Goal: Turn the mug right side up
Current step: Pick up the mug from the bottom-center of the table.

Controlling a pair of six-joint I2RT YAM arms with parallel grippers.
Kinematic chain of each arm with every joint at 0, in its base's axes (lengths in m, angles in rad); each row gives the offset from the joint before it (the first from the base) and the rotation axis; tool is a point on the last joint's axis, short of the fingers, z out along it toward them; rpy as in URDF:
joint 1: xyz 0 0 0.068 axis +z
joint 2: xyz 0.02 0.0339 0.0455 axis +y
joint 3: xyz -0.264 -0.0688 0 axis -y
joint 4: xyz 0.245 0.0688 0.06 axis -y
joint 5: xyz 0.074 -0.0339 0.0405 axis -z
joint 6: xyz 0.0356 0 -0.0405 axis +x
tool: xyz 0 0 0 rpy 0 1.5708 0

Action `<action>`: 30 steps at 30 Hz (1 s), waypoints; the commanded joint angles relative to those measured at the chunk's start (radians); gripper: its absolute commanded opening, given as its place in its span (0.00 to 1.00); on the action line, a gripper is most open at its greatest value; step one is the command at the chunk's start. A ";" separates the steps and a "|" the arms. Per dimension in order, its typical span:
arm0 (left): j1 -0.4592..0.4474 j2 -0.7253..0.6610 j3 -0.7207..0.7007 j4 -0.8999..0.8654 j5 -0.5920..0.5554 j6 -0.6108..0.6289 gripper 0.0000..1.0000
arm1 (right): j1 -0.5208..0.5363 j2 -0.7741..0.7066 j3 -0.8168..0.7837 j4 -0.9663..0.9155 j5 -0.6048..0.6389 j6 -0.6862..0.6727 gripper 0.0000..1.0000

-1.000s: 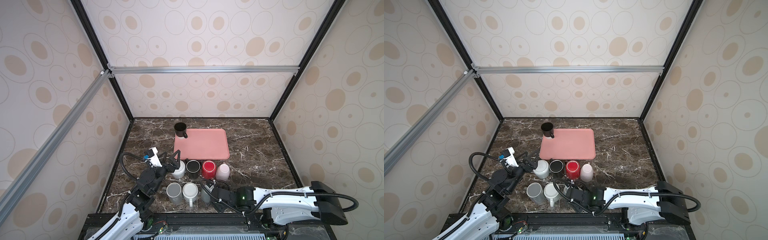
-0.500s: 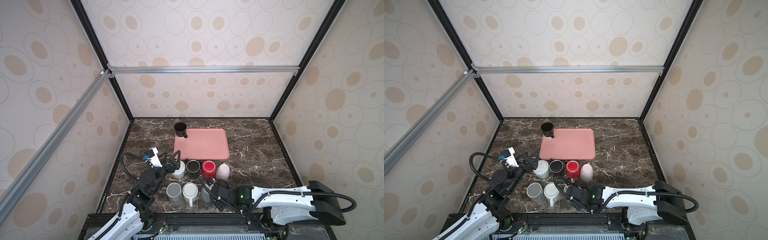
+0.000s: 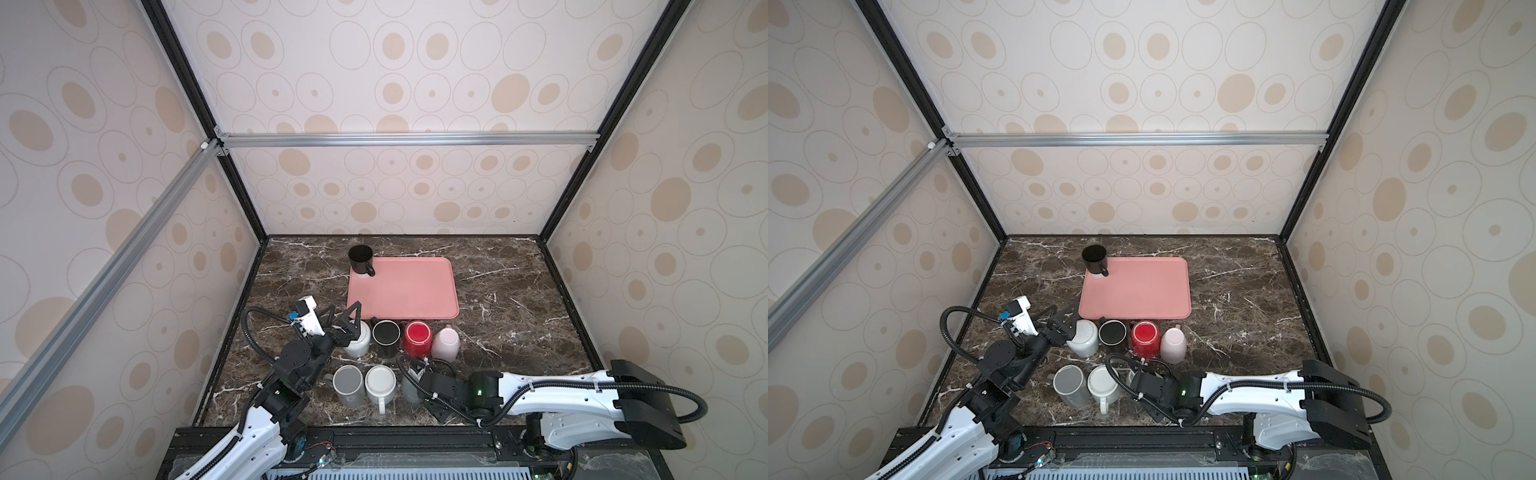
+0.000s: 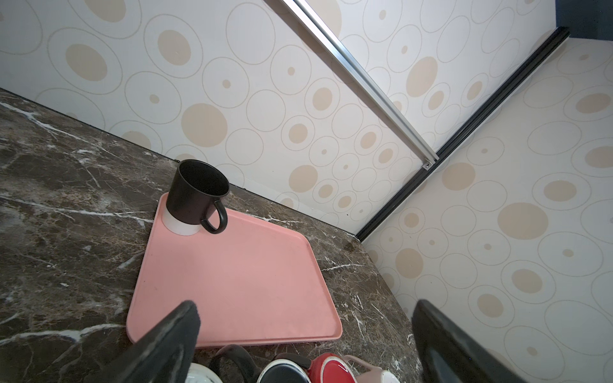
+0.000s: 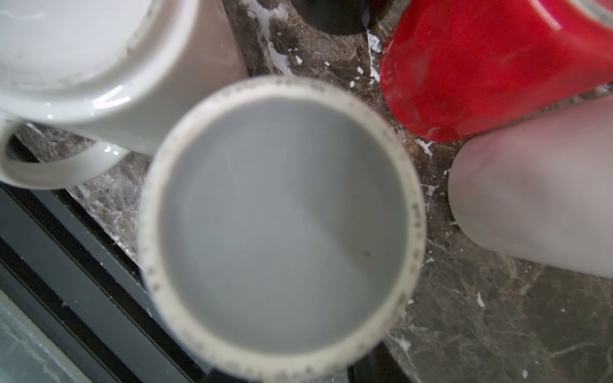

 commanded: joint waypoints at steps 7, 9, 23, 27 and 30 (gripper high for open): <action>0.003 0.000 0.002 0.033 0.008 -0.018 0.99 | -0.007 0.013 0.005 0.002 -0.003 -0.018 0.17; 0.002 -0.001 0.000 0.034 0.010 -0.019 0.99 | -0.006 0.011 0.004 -0.002 -0.003 -0.017 0.08; 0.003 0.011 -0.006 0.065 0.020 -0.024 0.99 | 0.000 -0.179 -0.007 -0.018 0.028 -0.034 0.00; 0.003 0.011 -0.011 0.084 0.030 -0.029 0.99 | -0.002 -0.247 0.042 -0.053 0.061 -0.052 0.00; 0.003 0.017 -0.021 0.124 0.047 -0.036 0.99 | -0.047 -0.303 0.059 -0.020 0.059 -0.084 0.00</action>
